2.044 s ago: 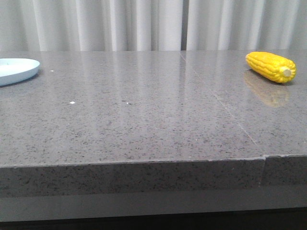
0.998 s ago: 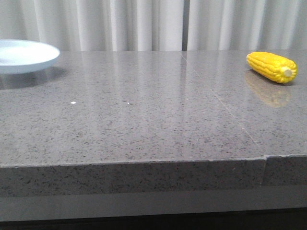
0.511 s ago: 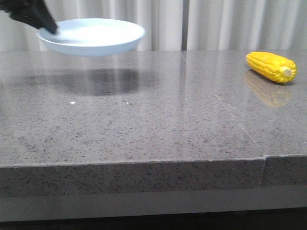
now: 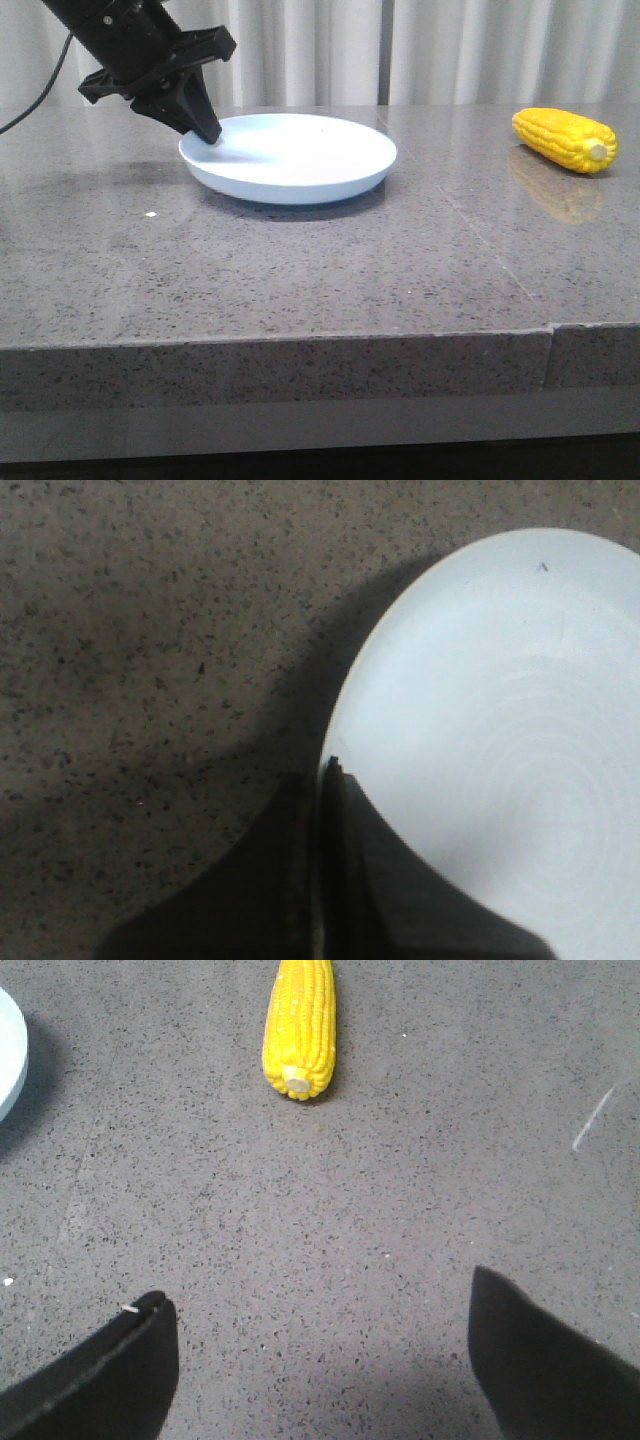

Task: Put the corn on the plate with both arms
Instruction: 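Slide the plate with the left gripper toward the table's middle, then release the plate and raise the left gripper away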

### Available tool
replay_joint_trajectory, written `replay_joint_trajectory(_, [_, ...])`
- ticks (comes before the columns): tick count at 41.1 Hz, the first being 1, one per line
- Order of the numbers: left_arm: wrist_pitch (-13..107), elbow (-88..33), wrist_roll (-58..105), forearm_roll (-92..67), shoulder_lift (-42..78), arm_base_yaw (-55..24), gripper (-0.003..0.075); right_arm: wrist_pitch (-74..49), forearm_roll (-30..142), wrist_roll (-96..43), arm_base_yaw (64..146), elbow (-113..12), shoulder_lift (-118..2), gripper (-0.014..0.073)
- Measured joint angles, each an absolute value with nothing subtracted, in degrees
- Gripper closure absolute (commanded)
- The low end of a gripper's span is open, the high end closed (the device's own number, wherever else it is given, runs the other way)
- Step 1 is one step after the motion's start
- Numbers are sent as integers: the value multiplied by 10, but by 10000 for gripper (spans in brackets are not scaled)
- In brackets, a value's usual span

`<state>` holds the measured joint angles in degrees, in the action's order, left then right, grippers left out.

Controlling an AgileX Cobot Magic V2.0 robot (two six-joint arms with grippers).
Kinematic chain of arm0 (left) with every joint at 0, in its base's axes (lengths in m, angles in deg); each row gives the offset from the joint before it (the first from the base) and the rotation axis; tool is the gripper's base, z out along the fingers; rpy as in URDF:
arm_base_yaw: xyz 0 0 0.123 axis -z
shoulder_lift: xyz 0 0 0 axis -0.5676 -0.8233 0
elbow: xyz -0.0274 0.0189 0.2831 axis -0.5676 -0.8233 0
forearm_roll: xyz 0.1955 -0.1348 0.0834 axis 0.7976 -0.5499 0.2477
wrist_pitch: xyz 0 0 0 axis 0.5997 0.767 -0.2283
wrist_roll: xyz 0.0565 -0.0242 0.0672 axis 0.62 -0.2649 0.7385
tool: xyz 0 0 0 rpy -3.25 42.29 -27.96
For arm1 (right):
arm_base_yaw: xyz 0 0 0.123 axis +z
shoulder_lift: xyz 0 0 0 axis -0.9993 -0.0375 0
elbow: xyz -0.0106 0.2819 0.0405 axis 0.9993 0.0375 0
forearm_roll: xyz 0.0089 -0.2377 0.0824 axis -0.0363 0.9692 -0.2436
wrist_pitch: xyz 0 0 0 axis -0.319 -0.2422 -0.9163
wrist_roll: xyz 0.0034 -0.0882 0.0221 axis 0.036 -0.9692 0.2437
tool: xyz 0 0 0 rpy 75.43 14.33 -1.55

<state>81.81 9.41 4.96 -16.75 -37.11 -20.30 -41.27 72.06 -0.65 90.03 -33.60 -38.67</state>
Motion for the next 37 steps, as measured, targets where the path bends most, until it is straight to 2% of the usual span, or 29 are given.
replay_joint_trajectory(3, [818, 94, 50, -158, -372, -203, 603, -413, 721, -6, 900, -336, -387, -22])
replay_joint_trajectory(8, [817, 94, 50, -152, -372, -203, 365, -413, 721, -6, 900, -336, -387, -22])
replay_joint_trajectory(12, [817, 94, 50, -150, -372, -203, 272, -413, 721, -6, 900, -336, -387, -22])
replay_joint_trajectory(19, [826, 94, 50, -140, -358, -203, 269, -413, 721, -6, 900, -336, -387, -22])
replay_joint_trajectory(25, [831, 94, 50, -117, -298, -196, 269, -413, 721, -6, 900, -336, -387, -22])
replay_joint_trajectory(37, [840, 31, 15, 27, -130, -89, 269, -413, 721, -6, 900, -336, -387, -22])
